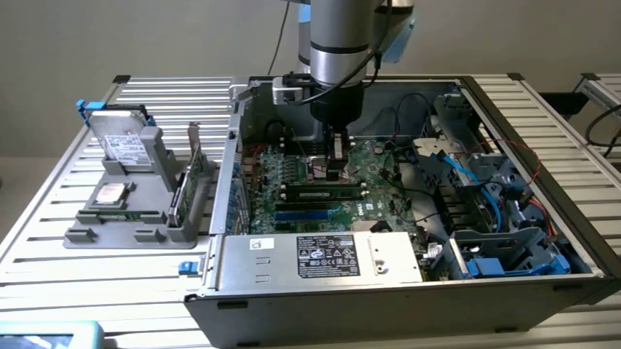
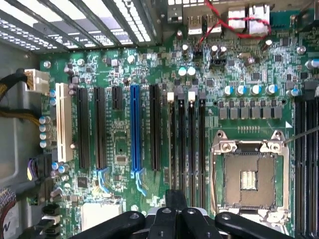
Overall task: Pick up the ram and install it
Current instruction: 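Press down the ram until it locks into place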
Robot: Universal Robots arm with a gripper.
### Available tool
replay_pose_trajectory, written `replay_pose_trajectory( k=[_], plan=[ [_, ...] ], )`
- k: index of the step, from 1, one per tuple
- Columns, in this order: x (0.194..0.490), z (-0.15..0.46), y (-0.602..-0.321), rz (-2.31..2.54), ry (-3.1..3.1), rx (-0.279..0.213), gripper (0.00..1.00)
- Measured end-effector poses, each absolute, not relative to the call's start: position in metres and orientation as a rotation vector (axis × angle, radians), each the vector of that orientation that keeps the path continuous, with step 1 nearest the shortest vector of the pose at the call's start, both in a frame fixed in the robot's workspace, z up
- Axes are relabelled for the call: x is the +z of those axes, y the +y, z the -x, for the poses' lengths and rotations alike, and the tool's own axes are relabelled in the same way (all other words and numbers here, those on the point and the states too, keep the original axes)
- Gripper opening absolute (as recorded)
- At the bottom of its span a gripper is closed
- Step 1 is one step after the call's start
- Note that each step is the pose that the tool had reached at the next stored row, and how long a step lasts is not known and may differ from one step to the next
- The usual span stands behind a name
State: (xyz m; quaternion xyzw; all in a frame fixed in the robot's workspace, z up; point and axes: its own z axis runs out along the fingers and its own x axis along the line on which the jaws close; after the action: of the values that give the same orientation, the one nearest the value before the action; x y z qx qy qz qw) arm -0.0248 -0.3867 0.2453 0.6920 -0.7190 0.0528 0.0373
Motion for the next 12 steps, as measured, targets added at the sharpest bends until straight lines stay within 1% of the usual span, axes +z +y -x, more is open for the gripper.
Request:
replay_pose_trajectory(
  k=[6, 9, 12],
  plan=[
    [0.245, 0.0306, -0.393, -2.128, -2.212, 0.15, 0.11],
    [0.245, 0.0331, -0.3949, -2.132, -2.214, 0.131, 0.11],
    [0.2449, 0.0343, -0.3966, -2.132, -2.213, 0.101, 0.11]
  ],
)
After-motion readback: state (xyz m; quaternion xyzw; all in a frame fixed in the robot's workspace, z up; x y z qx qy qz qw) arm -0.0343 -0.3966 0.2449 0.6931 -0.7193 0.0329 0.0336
